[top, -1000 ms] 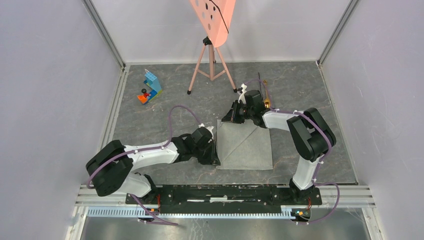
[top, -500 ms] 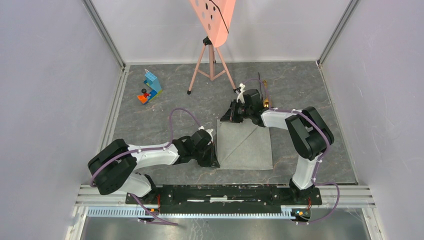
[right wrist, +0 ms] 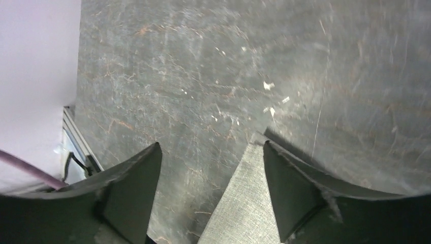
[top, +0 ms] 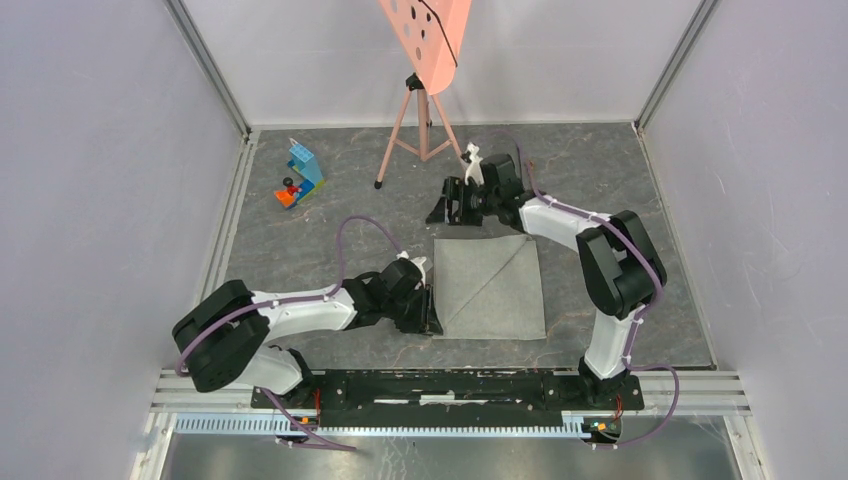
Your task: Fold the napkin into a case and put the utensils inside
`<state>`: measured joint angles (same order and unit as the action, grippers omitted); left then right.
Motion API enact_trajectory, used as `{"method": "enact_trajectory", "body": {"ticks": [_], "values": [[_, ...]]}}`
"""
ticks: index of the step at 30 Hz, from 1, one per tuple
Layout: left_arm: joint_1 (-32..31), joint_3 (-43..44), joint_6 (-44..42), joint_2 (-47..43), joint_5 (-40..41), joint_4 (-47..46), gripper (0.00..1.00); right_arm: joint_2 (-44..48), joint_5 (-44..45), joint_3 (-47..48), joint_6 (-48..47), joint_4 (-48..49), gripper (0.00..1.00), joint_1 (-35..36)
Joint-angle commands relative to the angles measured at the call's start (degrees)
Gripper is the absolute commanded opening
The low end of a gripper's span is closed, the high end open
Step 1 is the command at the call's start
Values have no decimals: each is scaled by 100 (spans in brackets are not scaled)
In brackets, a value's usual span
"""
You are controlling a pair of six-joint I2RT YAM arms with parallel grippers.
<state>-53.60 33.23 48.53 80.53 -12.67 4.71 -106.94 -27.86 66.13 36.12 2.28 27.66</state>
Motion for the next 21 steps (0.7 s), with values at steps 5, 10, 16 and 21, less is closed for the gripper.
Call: {"method": "enact_trajectory", "body": {"ticks": [5, 10, 16, 21], "values": [[8, 109, -146, -939, 107, 727, 42, 1533, -60, -595, -1445, -793, 89, -490], [16, 763, -309, -774, -169, 585, 35, 2235, -1125, -2346, -909, 844, 91, -1311], [166, 1271, -370, 254, -349, 150, 24, 2072, -1286, -2793, -872, 1351, 95, -1780], [278, 1190, -476, 704, -308, 13, 19, 1642, -1440, -2664, -917, 1557, 95, -2012]]}}
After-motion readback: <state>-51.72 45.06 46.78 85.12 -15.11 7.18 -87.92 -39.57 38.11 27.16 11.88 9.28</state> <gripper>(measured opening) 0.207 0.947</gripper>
